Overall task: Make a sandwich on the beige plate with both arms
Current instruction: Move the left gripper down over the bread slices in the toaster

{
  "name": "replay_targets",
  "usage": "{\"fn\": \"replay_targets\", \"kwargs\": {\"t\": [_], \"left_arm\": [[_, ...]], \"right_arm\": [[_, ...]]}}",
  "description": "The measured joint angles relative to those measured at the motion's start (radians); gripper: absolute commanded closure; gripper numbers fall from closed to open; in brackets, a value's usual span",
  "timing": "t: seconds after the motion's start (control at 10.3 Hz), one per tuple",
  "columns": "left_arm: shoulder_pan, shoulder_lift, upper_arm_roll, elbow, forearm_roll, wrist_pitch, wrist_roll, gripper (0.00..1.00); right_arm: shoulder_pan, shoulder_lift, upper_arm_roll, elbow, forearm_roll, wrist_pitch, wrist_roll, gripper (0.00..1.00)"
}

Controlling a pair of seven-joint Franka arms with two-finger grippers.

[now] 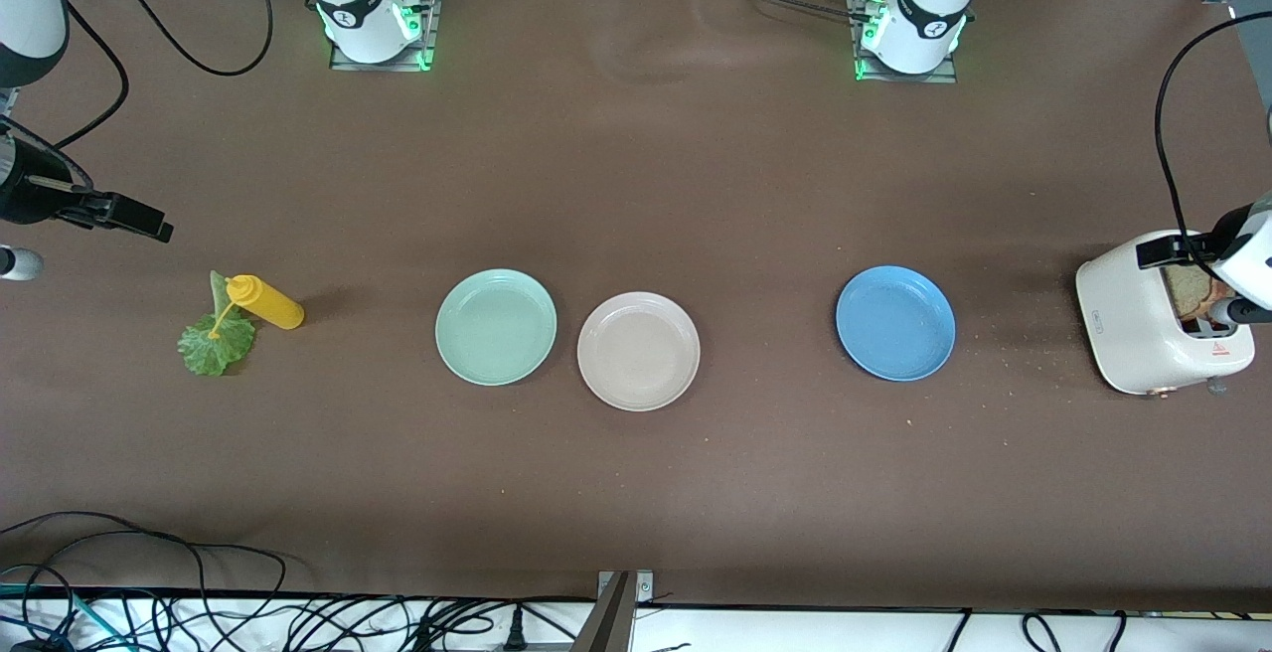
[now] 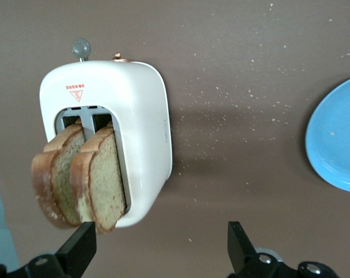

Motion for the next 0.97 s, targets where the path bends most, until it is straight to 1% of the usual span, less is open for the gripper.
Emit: {"fn": "replay_targets", "kwargs": {"t": [0.1,0.29,0.78,0.87,0.97], "left_arm": [[0.002,-0.001,0.02,-0.045,0.0,0.062,0.022,0.0],[0.025,-0.002,0.042,-0.092,0.0,0.138,0.063,0.0],[0.05,-0.01,0.055,-0.122,0.0,0.19,0.101,0.0],[0.051,-0.01,0.061,-0.138,0.0,0.21,0.105,0.01],[0.052,-0.01,0.065,-0.151,0.0,0.227,0.105,0.05]], "right_arm": [[0.0,0.0,0.0,0.0,0.0,0.0,0.0,0.0],[0.0,0.0,0.0,0.0,0.0,0.0,-0.001,0.0],[0.0,0.0,0.0,0.0,0.0,0.0,-0.001,0.0],[0.0,0.0,0.0,0.0,0.0,0.0,-0.001,0.0],[0.0,0.0,0.0,0.0,0.0,0.0,-0.001,0.0]]}}
